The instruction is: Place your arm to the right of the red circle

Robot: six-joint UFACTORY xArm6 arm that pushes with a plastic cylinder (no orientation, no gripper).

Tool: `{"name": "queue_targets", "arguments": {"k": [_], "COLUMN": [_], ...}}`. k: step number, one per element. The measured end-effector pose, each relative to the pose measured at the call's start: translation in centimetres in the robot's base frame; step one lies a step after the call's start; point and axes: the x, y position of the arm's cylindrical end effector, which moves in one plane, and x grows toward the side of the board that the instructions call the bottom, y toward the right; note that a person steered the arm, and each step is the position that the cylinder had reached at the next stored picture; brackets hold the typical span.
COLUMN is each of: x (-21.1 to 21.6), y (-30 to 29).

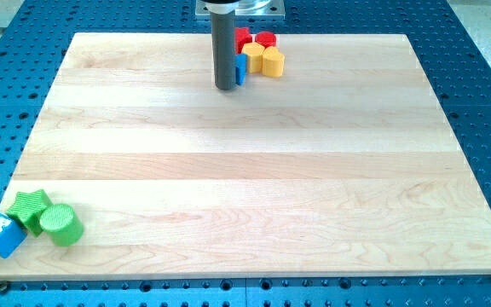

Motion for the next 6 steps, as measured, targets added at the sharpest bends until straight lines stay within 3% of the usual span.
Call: {"name": "queue_targets", "arguments": {"k": [2,4,6], "x": [0.0,6.5,-1.8], "y": [-0.4,3.3,17.0]}}
